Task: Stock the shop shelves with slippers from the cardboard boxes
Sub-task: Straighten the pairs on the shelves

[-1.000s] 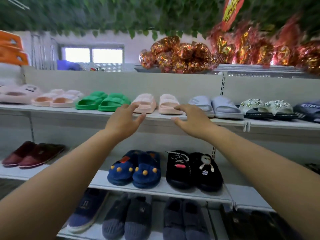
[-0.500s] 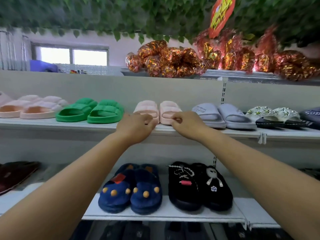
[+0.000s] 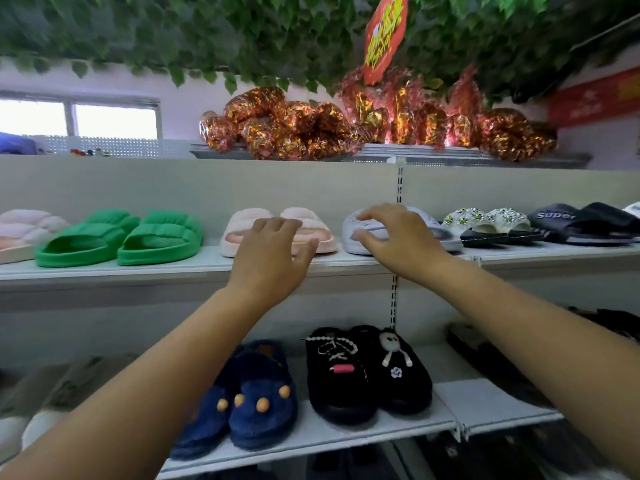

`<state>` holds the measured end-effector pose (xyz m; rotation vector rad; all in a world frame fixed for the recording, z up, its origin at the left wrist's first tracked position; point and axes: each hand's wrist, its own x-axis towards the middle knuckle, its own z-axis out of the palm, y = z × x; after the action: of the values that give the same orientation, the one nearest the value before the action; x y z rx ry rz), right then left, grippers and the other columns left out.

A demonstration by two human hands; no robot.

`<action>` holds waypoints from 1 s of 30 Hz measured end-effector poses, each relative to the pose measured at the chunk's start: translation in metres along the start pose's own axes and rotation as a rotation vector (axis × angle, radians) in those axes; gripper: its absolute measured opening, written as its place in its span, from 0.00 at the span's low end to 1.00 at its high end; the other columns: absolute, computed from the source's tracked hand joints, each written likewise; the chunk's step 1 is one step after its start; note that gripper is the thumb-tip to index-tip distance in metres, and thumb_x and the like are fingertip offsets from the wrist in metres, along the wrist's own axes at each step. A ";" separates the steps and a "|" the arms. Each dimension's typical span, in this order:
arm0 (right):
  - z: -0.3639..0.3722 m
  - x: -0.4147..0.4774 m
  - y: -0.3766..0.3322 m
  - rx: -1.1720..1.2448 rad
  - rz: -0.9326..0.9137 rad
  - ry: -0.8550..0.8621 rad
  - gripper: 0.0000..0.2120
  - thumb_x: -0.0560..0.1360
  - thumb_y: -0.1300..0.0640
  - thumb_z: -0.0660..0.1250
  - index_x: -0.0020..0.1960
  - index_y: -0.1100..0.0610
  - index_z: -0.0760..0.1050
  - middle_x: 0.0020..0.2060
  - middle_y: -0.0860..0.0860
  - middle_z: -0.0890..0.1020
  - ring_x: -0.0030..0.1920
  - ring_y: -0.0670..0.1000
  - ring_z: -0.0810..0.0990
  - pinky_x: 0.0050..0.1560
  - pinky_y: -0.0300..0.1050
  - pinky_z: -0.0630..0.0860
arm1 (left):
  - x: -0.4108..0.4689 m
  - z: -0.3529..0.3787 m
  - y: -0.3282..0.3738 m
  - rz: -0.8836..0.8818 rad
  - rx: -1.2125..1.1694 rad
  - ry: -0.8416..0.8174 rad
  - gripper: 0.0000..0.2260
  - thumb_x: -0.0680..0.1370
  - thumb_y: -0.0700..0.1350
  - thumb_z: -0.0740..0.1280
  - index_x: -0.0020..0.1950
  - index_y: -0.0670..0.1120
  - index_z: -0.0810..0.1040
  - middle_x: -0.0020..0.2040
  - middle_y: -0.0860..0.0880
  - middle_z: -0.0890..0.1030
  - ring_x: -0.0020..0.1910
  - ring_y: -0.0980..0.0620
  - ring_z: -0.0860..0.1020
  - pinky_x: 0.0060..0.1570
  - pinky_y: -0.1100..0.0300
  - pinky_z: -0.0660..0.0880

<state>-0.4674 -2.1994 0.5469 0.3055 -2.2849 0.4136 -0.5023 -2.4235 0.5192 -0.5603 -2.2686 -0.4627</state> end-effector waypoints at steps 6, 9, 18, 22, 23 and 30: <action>-0.035 -0.026 0.067 -0.161 0.296 -0.023 0.16 0.79 0.49 0.67 0.62 0.58 0.80 0.60 0.56 0.82 0.63 0.58 0.77 0.60 0.46 0.72 | 0.028 0.030 0.062 0.202 -0.092 -0.155 0.24 0.83 0.61 0.58 0.74 0.50 0.72 0.73 0.47 0.73 0.73 0.44 0.67 0.69 0.49 0.65; -0.038 -0.039 0.081 -0.188 0.312 -0.091 0.17 0.79 0.48 0.68 0.61 0.58 0.81 0.59 0.56 0.83 0.62 0.59 0.78 0.63 0.52 0.74 | 0.036 0.049 0.081 0.240 -0.050 -0.242 0.24 0.83 0.64 0.54 0.72 0.53 0.73 0.71 0.49 0.75 0.71 0.45 0.69 0.61 0.49 0.71; -0.028 -0.045 0.084 -0.095 0.278 -0.014 0.12 0.80 0.53 0.67 0.59 0.56 0.83 0.54 0.52 0.85 0.56 0.52 0.80 0.57 0.43 0.74 | 0.029 0.065 0.082 0.205 0.109 -0.175 0.28 0.81 0.70 0.45 0.68 0.56 0.72 0.66 0.52 0.77 0.67 0.47 0.73 0.45 0.50 0.68; -0.035 -0.039 0.088 -0.105 0.307 -0.072 0.10 0.80 0.51 0.66 0.56 0.51 0.83 0.49 0.48 0.85 0.52 0.51 0.81 0.53 0.45 0.74 | 0.033 0.062 0.087 0.171 0.114 -0.222 0.31 0.80 0.70 0.43 0.69 0.54 0.72 0.68 0.50 0.76 0.68 0.45 0.72 0.46 0.49 0.67; -0.037 -0.040 0.087 -0.096 0.317 -0.089 0.10 0.80 0.51 0.66 0.58 0.51 0.83 0.50 0.48 0.85 0.53 0.51 0.81 0.53 0.43 0.73 | 0.032 0.061 0.088 0.169 0.120 -0.232 0.31 0.80 0.70 0.43 0.69 0.54 0.72 0.68 0.49 0.76 0.68 0.45 0.72 0.46 0.49 0.68; -0.068 -0.078 0.082 -0.093 0.272 -0.134 0.24 0.79 0.43 0.68 0.72 0.50 0.74 0.68 0.50 0.79 0.69 0.52 0.75 0.68 0.45 0.69 | 0.011 0.040 0.091 0.207 0.039 -0.162 0.27 0.83 0.64 0.54 0.74 0.48 0.70 0.73 0.47 0.73 0.72 0.45 0.68 0.63 0.48 0.70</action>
<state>-0.3980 -2.0909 0.5170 -0.0273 -2.4782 0.4328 -0.4850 -2.3249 0.5148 -0.8284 -2.3341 -0.2783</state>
